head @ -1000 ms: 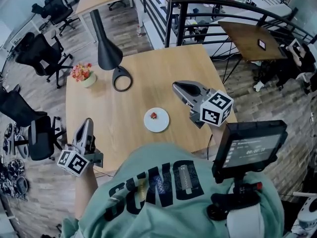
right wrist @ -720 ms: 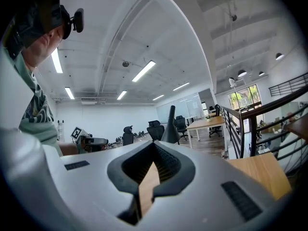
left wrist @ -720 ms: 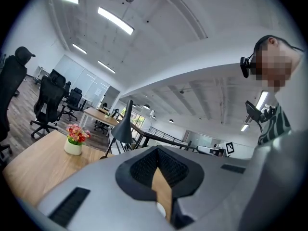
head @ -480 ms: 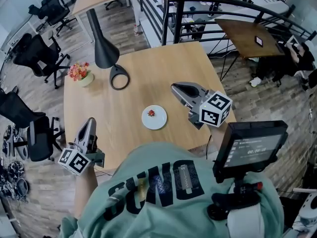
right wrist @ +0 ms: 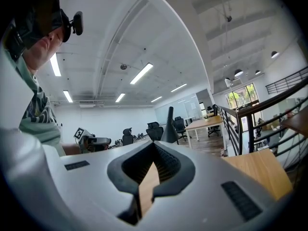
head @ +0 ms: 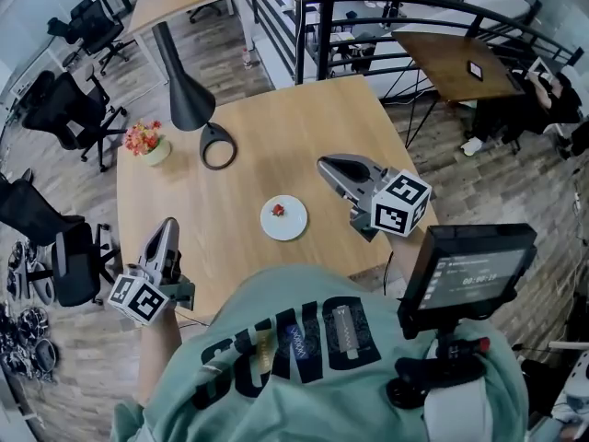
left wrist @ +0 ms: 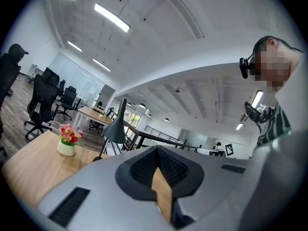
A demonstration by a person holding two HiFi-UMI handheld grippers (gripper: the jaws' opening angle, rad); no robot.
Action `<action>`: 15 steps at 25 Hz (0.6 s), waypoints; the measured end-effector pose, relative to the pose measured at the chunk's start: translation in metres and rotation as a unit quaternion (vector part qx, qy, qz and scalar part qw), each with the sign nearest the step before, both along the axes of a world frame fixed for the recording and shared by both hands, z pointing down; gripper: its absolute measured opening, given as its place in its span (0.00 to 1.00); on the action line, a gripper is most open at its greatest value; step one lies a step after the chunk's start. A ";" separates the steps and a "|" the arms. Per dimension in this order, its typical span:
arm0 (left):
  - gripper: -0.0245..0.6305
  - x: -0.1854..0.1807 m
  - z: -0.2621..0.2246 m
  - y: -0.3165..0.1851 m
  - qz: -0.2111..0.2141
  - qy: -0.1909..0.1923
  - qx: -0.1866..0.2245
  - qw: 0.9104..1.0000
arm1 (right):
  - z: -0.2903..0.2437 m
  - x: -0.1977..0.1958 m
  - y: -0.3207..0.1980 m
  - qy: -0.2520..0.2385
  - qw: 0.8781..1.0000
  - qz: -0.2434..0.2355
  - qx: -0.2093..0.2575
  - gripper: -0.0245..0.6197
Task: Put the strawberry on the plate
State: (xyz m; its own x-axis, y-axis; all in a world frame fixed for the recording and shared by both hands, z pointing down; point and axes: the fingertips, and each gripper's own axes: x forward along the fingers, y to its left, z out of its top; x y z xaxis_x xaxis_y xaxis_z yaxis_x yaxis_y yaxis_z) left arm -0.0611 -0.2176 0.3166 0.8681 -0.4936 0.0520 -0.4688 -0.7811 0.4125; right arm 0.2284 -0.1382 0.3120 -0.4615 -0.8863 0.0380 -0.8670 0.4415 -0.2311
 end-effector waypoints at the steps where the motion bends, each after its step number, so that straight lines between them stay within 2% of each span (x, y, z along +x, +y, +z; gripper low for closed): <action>1: 0.04 0.001 0.000 0.000 0.002 0.000 0.000 1.000 | -0.001 -0.001 0.000 0.004 1.000 0.000 0.003 0.04; 15: 0.04 0.001 0.006 0.001 0.001 0.004 -0.008 1.000 | -0.002 -0.001 0.002 0.017 1.000 0.000 0.004 0.04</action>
